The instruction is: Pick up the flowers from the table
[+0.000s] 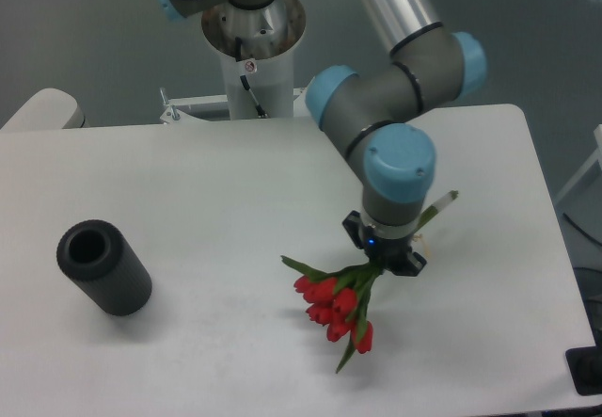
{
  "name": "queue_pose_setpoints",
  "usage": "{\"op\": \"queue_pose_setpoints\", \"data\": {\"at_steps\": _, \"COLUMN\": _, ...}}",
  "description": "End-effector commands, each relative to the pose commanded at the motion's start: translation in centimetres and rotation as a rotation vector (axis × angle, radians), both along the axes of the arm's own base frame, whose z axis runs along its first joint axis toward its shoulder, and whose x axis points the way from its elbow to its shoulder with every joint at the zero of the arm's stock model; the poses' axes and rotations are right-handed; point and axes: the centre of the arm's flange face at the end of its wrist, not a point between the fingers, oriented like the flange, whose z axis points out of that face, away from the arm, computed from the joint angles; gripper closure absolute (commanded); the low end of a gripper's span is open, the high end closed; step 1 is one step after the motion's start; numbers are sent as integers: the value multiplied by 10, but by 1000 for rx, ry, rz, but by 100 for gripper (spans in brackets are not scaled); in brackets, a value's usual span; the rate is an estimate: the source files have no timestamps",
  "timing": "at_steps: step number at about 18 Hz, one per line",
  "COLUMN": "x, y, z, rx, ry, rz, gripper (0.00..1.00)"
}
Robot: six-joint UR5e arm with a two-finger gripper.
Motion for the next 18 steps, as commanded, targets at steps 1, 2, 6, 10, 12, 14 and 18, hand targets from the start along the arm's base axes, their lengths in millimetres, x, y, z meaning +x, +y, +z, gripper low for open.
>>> {"op": "queue_pose_setpoints", "data": {"at_steps": 1, "x": -7, "y": -3, "z": 1, "rx": 3, "ry": 3, "rz": 0, "gripper": 100}}
{"op": "queue_pose_setpoints", "data": {"at_steps": 2, "x": -10, "y": -4, "z": 4, "rx": 5, "ry": 6, "rz": -17, "gripper": 100}}
{"op": "queue_pose_setpoints", "data": {"at_steps": 6, "x": -20, "y": -1, "z": 4, "rx": 9, "ry": 17, "rz": -87, "gripper": 100}}
{"op": "queue_pose_setpoints", "data": {"at_steps": 10, "x": -31, "y": -2, "z": 8, "rx": 15, "ry": 27, "rz": -112, "gripper": 100}}
{"op": "queue_pose_setpoints", "data": {"at_steps": 12, "x": -31, "y": -3, "z": 6, "rx": 10, "ry": 24, "rz": -124, "gripper": 100}}
{"op": "queue_pose_setpoints", "data": {"at_steps": 14, "x": -29, "y": -4, "z": 5, "rx": 9, "ry": 23, "rz": -124, "gripper": 100}}
{"op": "queue_pose_setpoints", "data": {"at_steps": 18, "x": -29, "y": -4, "z": 4, "rx": 8, "ry": 22, "rz": -124, "gripper": 100}}
